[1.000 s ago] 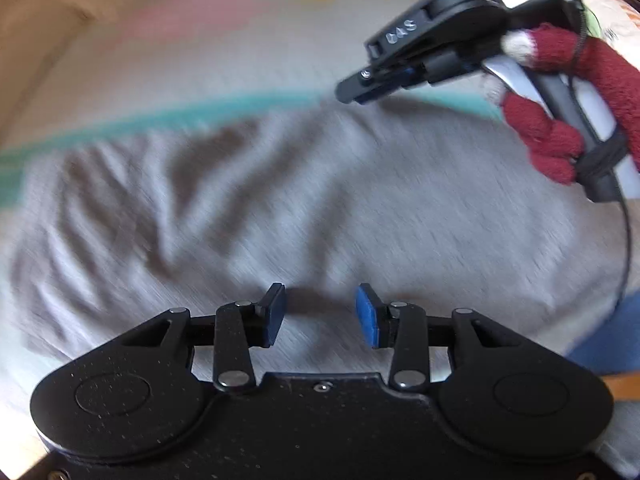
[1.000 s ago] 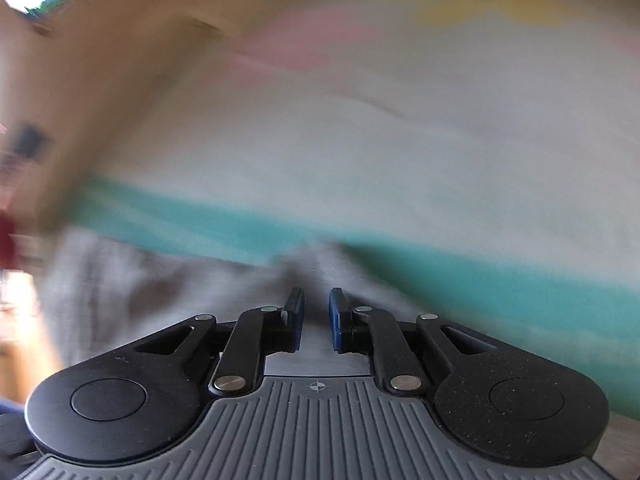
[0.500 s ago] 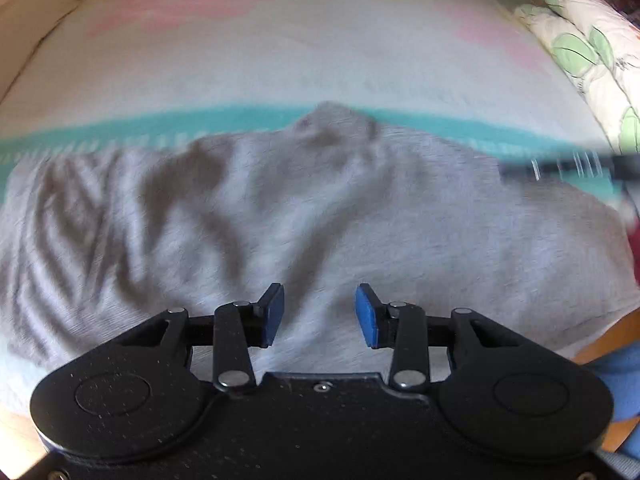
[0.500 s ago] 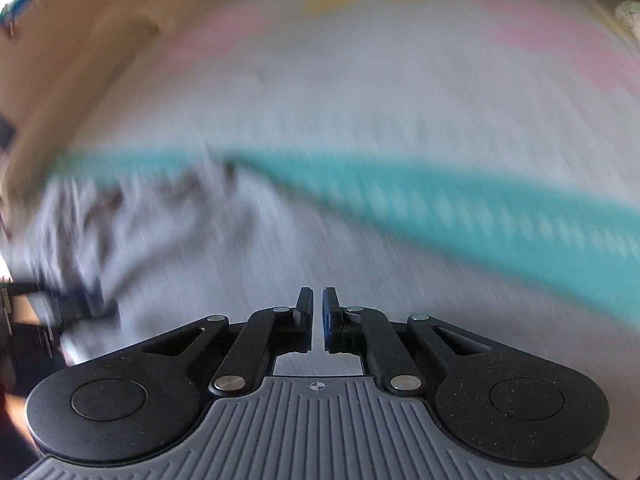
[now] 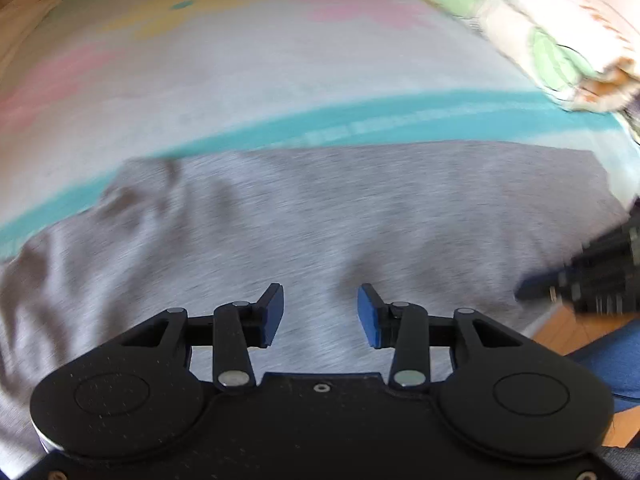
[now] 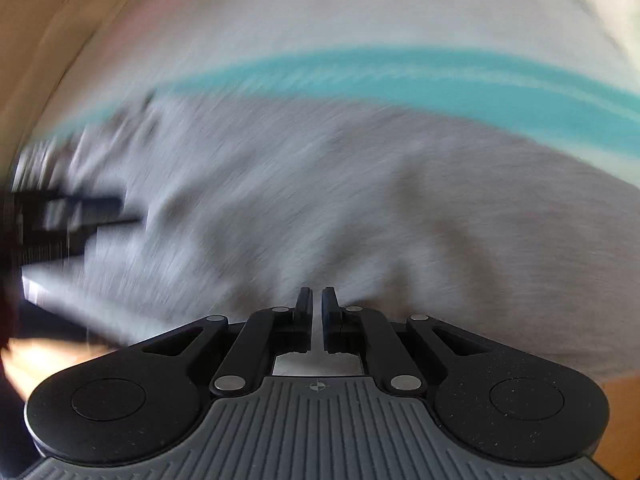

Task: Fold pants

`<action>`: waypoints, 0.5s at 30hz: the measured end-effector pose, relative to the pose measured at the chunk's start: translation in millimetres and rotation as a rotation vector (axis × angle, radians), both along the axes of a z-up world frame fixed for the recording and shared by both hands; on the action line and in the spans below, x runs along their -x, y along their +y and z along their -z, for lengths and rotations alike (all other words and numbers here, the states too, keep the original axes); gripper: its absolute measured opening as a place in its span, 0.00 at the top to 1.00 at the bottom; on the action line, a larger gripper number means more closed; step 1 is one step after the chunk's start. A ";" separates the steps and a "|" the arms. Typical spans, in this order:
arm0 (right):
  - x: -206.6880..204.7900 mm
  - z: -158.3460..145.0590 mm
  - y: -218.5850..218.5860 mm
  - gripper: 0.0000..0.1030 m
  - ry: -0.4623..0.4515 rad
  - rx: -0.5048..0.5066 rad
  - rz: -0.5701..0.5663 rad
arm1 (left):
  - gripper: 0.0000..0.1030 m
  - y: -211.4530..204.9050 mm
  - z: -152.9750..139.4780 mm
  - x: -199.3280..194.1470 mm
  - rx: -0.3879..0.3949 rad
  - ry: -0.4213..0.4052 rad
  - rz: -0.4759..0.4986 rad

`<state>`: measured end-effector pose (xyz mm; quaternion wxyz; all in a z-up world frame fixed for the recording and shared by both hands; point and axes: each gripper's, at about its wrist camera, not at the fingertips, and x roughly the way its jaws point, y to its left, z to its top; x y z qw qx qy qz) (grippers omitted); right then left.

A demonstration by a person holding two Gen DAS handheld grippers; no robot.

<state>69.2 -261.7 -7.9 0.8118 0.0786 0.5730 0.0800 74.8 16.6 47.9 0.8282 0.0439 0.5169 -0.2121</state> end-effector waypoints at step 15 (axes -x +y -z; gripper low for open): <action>8.3 -8.6 -169.8 0.86 0.028 -0.066 0.511 | 0.43 -44.5 25.1 17.1 -0.089 0.044 0.183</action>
